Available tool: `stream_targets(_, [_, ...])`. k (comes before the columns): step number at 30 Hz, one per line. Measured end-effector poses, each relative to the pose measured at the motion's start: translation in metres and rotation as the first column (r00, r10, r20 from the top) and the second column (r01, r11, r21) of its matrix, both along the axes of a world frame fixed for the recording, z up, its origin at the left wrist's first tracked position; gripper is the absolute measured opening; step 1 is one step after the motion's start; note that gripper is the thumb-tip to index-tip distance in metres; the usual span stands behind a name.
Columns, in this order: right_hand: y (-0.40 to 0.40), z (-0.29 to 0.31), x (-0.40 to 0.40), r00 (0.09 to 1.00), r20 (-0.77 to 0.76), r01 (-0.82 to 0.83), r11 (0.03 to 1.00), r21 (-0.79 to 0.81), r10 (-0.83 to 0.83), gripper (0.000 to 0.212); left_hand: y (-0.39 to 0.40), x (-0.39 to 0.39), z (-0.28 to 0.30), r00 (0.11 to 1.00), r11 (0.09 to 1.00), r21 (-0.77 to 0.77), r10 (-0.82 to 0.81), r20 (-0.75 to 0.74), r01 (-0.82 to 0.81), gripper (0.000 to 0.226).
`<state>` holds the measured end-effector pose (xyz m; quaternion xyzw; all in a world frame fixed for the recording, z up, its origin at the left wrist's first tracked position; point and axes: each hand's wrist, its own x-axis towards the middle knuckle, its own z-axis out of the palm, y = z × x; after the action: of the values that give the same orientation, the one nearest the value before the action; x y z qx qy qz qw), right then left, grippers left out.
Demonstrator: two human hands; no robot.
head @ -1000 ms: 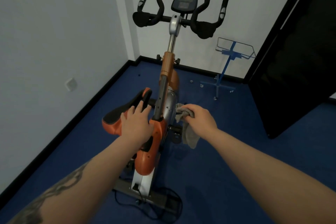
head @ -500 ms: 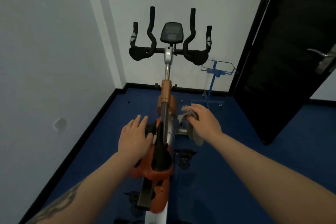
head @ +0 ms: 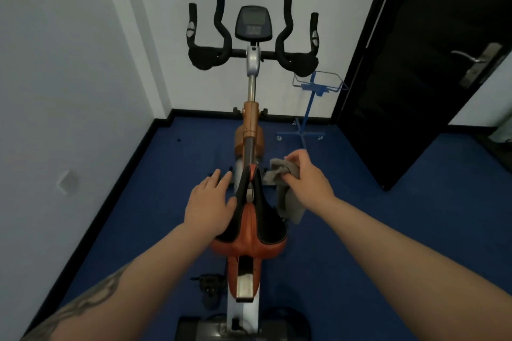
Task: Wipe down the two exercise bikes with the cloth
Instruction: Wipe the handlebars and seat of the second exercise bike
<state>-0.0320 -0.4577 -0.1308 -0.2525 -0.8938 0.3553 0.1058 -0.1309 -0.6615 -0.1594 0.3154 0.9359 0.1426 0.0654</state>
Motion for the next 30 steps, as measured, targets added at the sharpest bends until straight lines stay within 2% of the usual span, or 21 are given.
stream_targets(4, [-0.008, 0.009, -0.006, 0.993, -0.023, -0.116, 0.991, 0.067, 0.118, 0.019, -0.004, 0.005, 0.005, 1.0, 0.999, -0.029, 0.014, -0.014, -0.014, 0.059])
stream_targets(7, [-0.014, 0.009, -0.008, 0.984, -0.044, -0.17, 0.981, 0.098, 0.175, 0.024, -0.001, 0.009, 0.013, 0.999, 0.999, -0.018, 0.036, 0.011, -0.036, 0.059])
stream_targets(14, [-0.006, 0.035, 0.001, 0.956, -0.26, -0.128, 0.99, 0.061, 0.139, 0.042, 0.019, 0.007, 0.049, 0.991, 0.978, 0.166, 0.131, -0.024, -0.126, 0.058])
stream_targets(20, [0.012, 0.045, 0.016, 0.924, -0.367, -0.091, 0.994, 0.056, 0.105, 0.028, 0.03, 0.017, 0.056, 0.984, 0.936, 0.305, 0.172, 0.043, -0.177, 0.056])
stream_targets(26, [-0.004, -0.003, 0.025, 0.964, -0.256, -0.051, 0.994, 0.095, 0.074, 0.016, 0.016, 0.042, 0.011, 0.963, 0.945, 0.199, 0.235, 0.131, -0.258, 0.053])
stream_targets(30, [-0.045, -0.043, 0.024, 0.986, -0.058, -0.147, 0.976, 0.161, 0.158, 0.029, 0.008, 0.049, -0.023, 0.953, 0.952, 0.105, 0.277, 0.12, -0.289, 0.051])
